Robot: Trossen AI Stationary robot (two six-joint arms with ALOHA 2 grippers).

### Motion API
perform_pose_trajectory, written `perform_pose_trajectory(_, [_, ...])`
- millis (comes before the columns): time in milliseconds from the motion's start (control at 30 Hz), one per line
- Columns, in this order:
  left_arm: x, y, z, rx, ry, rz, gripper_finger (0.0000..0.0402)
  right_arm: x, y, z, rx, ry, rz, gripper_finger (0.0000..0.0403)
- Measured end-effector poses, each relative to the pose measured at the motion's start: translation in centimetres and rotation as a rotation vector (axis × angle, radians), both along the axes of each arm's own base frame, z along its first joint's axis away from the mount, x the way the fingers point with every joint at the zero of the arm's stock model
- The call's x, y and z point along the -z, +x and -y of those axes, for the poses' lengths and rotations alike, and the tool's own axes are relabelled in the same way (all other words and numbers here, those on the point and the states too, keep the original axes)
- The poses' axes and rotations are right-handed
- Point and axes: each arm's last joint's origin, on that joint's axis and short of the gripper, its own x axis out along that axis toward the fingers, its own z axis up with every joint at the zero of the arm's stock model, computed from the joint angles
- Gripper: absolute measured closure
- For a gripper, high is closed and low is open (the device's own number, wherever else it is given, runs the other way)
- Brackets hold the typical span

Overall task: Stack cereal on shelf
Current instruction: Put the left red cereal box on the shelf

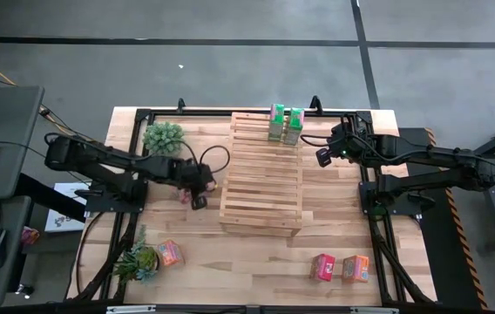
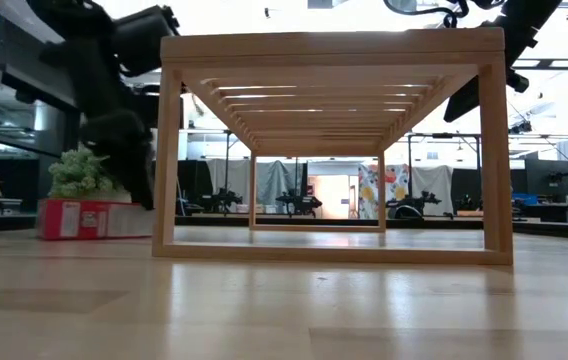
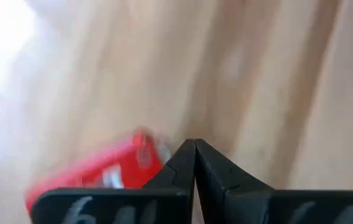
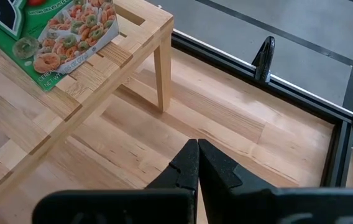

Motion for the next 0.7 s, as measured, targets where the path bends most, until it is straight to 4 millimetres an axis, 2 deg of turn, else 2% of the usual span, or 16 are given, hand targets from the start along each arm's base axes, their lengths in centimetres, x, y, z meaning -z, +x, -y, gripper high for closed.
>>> perform_pose_trajectory(167, [-0.5,0.6,-1.3,0.009,0.045,0.041,0.0401,0.0,0.0,0.0,0.0,-0.001,0.002,0.0402])
perform_pose_trajectory(333, [-3.0,0.3,-1.4,-0.007,0.067,-0.004,0.0401,0.0,0.0,0.0,-0.001,-0.001,0.002,0.0402])
perform_pose_trajectory(433, [-4.6,-1.0,-0.4,-0.044,0.078,0.014,0.0401,0.0,0.0,0.0,-0.001,-0.001,0.002,0.0402])
perform_pose_trajectory(533, [-5.3,-2.9,1.4,-0.099,0.106,0.111,0.0401,0.0,0.0,0.0,-0.002,-0.001,0.0,0.0402])
perform_pose_trajectory(700, [-3.8,-6.6,4.9,-0.24,0.063,0.333,0.0401,0.0,0.0,0.0,-0.002,-0.001,-0.003,0.0402])
